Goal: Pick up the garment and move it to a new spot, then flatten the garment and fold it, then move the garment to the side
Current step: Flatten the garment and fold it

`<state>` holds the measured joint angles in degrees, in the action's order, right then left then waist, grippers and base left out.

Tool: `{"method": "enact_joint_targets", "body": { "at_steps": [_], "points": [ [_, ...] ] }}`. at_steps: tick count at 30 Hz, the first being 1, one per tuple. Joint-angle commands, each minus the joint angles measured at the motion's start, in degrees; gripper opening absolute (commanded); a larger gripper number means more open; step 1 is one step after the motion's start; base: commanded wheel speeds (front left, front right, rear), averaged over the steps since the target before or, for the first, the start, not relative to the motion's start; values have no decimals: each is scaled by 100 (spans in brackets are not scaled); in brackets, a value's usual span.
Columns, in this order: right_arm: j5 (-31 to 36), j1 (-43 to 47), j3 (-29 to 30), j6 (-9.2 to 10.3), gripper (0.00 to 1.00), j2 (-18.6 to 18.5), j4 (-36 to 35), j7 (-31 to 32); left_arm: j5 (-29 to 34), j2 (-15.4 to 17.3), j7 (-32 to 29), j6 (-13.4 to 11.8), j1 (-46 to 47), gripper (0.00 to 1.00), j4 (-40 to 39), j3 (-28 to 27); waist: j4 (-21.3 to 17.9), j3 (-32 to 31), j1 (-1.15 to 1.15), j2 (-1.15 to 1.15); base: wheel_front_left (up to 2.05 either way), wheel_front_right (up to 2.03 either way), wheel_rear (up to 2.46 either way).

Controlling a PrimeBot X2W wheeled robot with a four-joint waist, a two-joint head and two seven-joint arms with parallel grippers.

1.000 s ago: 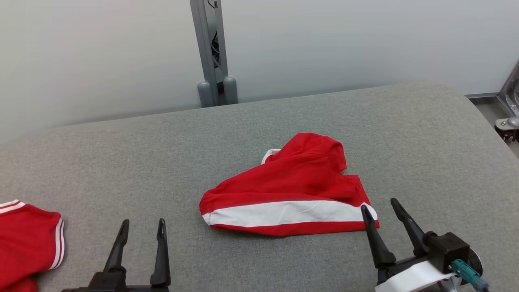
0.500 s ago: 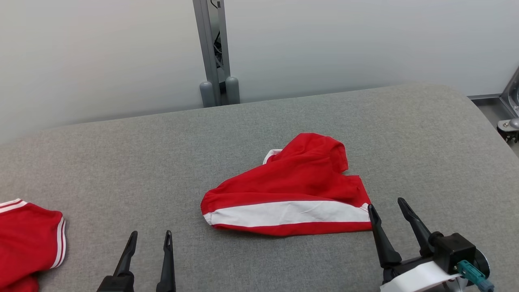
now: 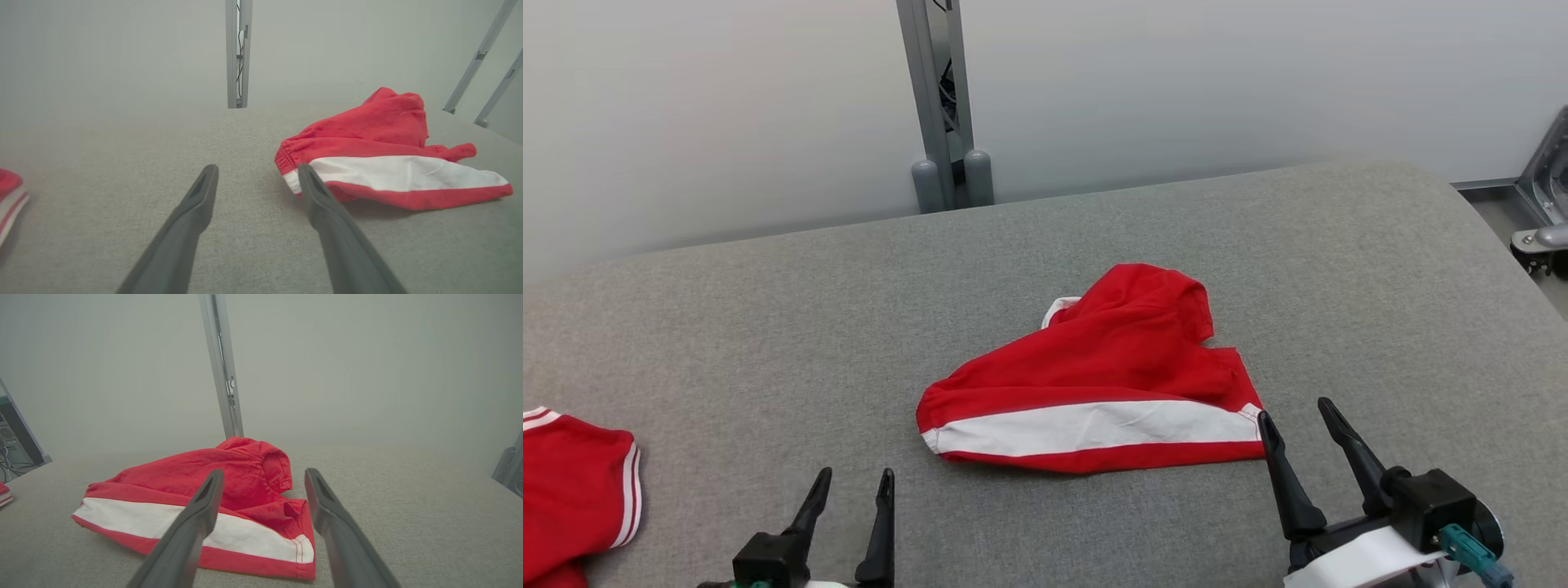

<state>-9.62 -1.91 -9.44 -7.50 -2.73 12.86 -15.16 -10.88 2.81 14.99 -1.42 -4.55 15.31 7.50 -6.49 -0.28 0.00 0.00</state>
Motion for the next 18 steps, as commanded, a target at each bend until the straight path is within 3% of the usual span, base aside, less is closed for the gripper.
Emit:
{"method": "enact_joint_targets", "body": {
  "at_steps": [1,7,18],
  "points": [
    [-16,-44,-12,2,100,-31,-23,-6,-161,22,21,143,242,100,267,39,-50,49,0,0,0,0,0],
    [-41,-130,-106,2,100,-32,-19,-6,-670,22,21,506,854,100,1269,300,-202,182,0,0,0,0,0],
    [-45,-294,-148,2,100,-32,-1,-6,-1247,20,21,640,1595,100,2148,381,-441,474,0,0,0,0,0]
  ]
}}
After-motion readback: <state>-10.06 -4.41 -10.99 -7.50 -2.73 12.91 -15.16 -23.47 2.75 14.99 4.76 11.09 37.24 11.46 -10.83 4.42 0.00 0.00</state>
